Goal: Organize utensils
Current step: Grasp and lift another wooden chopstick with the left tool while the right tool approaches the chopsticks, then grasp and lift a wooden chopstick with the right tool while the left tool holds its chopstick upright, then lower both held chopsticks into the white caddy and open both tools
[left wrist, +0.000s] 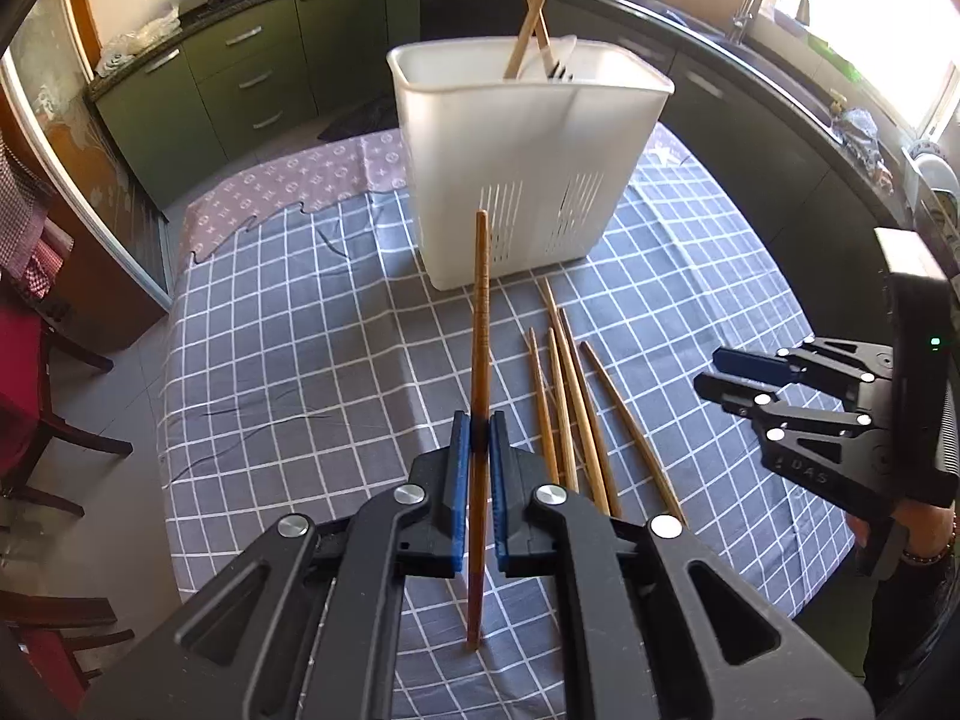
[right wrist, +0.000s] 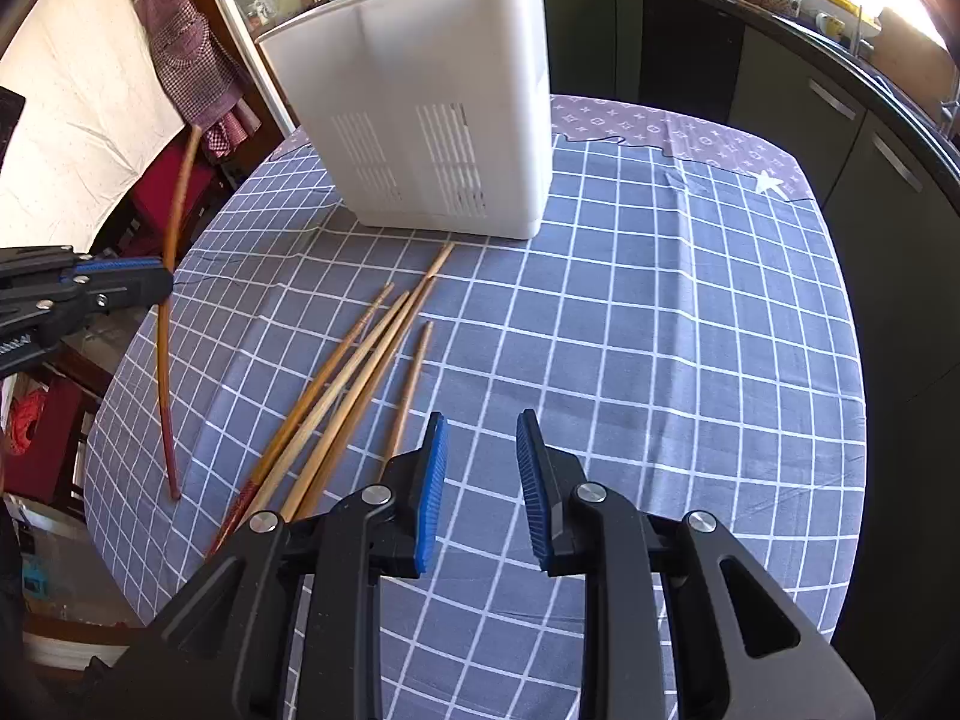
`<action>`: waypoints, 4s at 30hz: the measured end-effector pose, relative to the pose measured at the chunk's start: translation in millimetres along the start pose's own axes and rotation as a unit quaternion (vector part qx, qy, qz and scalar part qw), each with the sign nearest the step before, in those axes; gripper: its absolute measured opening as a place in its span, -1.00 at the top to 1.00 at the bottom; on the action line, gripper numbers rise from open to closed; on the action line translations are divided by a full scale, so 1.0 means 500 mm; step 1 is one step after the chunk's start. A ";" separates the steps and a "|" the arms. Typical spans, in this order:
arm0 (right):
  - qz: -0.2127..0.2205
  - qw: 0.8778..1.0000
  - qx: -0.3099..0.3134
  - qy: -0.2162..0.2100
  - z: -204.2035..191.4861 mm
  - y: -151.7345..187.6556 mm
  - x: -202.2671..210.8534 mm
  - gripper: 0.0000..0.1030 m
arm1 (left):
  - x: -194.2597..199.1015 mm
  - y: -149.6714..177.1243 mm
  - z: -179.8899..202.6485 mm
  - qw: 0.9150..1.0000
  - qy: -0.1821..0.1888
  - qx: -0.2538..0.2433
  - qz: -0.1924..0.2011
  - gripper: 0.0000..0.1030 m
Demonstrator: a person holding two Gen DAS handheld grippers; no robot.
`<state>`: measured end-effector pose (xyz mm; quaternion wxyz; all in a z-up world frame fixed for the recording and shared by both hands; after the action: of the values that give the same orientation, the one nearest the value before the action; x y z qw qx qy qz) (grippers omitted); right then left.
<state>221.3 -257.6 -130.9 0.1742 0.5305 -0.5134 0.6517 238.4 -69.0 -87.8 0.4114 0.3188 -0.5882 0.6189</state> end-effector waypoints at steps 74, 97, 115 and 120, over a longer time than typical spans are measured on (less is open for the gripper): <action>0.123 0.991 0.034 0.029 -0.051 -0.015 0.231 0.87 | 0.143 0.012 0.015 0.996 0.015 -0.026 0.085 0.87; 0.132 0.991 0.019 0.019 -0.022 -0.008 0.225 0.87 | 0.321 -0.234 0.068 0.986 0.014 -0.032 0.163 0.87; 0.137 0.990 0.017 0.011 -0.015 -0.001 0.228 0.87 | 0.176 -0.360 0.063 0.989 -0.024 -0.008 0.145 0.87; 0.143 0.990 0.014 0.009 -0.013 -0.009 0.239 0.87 | 0.109 -0.332 0.053 0.994 -0.024 -0.010 0.108 0.75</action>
<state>176.5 -288.1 -24.3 0.0765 0.4482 -0.5732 0.6817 357.9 -93.0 40.5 0.3310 0.2644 -0.6348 0.6462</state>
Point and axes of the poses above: each gripper's, at about its wrist camera, not at the fingertips, and x roughly against the way its jaws point, z to its right, y to its underside, the point moved 4 cm from there along -x, roughly the way its jaws point, and after that the axes turned 7 degrees about x, right-handed, at the moved point
